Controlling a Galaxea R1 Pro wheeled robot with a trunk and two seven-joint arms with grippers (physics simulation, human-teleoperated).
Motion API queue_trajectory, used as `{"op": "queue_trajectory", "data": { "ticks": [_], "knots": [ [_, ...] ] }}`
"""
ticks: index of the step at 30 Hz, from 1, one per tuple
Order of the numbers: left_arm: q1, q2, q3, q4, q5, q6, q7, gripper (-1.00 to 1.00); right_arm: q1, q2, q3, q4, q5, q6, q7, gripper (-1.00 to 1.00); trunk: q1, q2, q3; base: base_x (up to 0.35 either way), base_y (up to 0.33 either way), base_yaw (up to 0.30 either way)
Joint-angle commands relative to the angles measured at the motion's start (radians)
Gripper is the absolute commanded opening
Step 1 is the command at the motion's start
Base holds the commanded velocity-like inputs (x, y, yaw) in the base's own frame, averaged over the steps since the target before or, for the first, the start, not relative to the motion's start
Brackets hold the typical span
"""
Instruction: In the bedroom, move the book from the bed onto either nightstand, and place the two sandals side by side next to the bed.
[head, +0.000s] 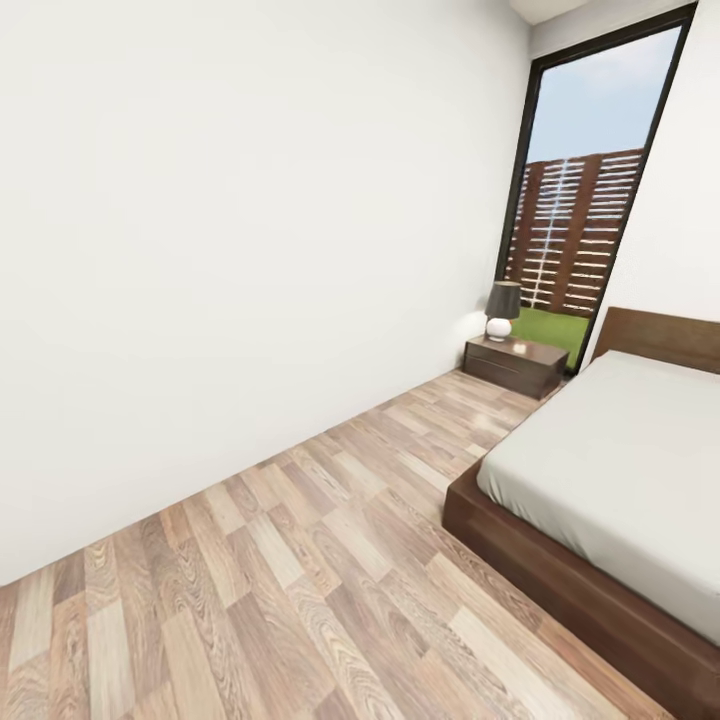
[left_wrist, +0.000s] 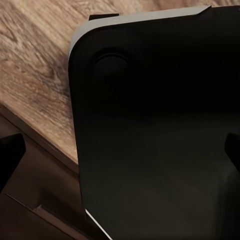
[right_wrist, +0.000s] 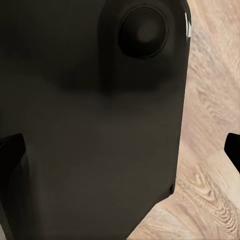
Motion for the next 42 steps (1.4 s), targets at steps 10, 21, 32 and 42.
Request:
{"op": "queue_trajectory", "data": {
  "ticks": [10, 21, 32, 42],
  "knots": [
    [-0.001, 0.000, -0.003, 0.001, -0.001, -0.004, 0.001, 1.00, 0.001, 0.000, 0.000, -0.002, 0.000, -0.001, 0.001, 1.00, 0.000, 0.000, -0.001, 0.000, 0.000, -0.126],
    [0.000, 0.000, -0.003, 0.001, -0.001, -0.004, 0.001, 1.00, 0.001, 0.000, -0.001, -0.002, 0.000, -0.001, 0.000, 1.00, 0.000, 0.000, -0.001, 0.000, 0.000, -0.020],
    [-0.001, 0.000, -0.003, 0.001, -0.001, -0.004, 0.001, 1.00, 0.001, 0.000, 0.000, -0.002, 0.000, -0.001, 0.001, 1.00, 0.000, 0.000, -0.001, -0.015, -0.035, -0.090],
    [-0.001, -0.001, -0.002, 0.001, -0.001, -0.004, 0.001, 1.00, 0.001, 0.000, 0.000, -0.002, 0.000, -0.001, 0.001, 1.00, 0.000, 0.000, -0.001, -0.005, -0.017, -0.032]
  ]
}}
